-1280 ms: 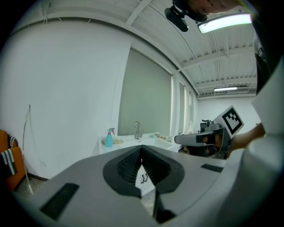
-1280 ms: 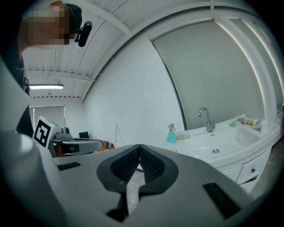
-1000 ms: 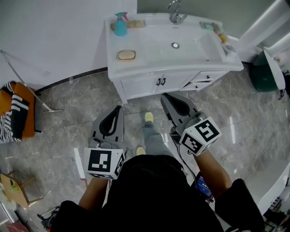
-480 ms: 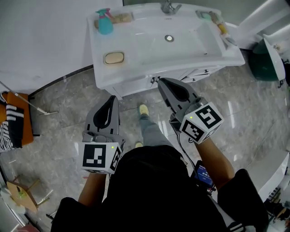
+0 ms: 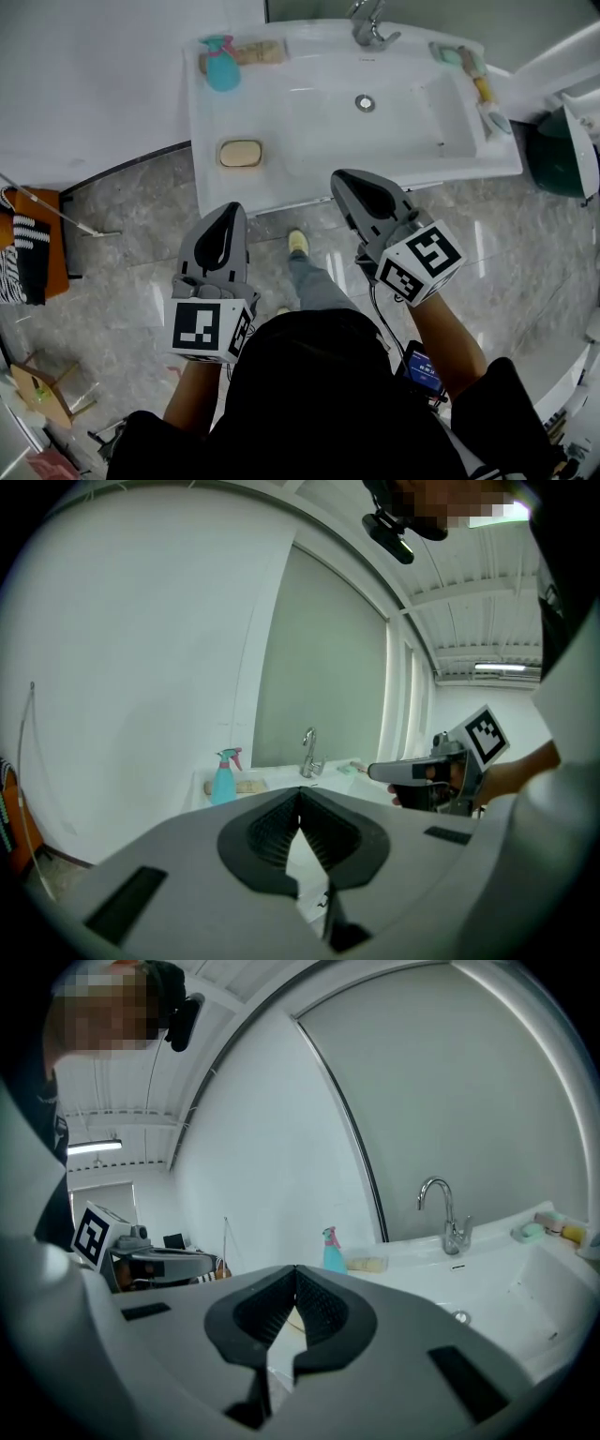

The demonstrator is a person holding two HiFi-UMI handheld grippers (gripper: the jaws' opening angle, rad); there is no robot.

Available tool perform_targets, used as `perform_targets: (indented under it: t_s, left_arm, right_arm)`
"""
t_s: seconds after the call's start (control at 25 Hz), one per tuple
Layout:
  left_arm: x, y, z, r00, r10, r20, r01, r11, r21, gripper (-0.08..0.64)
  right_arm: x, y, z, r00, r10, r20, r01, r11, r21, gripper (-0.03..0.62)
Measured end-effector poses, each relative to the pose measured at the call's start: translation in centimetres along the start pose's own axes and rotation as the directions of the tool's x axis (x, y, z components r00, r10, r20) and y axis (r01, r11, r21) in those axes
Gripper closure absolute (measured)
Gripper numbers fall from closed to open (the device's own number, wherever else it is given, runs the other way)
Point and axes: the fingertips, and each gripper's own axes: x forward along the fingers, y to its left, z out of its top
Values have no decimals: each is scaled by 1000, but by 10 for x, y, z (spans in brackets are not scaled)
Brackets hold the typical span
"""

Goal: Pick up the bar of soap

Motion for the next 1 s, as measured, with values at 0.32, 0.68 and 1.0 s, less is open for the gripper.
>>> perform_targets:
  t_s: [0.32,0.68,1.0]
  left_arm:
    - [34,23,4,997,64,-47,-64,998,17,549]
    - [64,35,7,992,87,-91,-81,994,66,549]
    - [83,43,-1,984,45,-175,-20,990,139,548]
  right_arm:
    - [40,-27,11,997,78,-24,-79,996,-36,588]
    - [75,-41,16,984,170,-47,-173,983,-68,588]
    - [88,-46,17,982,184,-54,-186,982,-44,588]
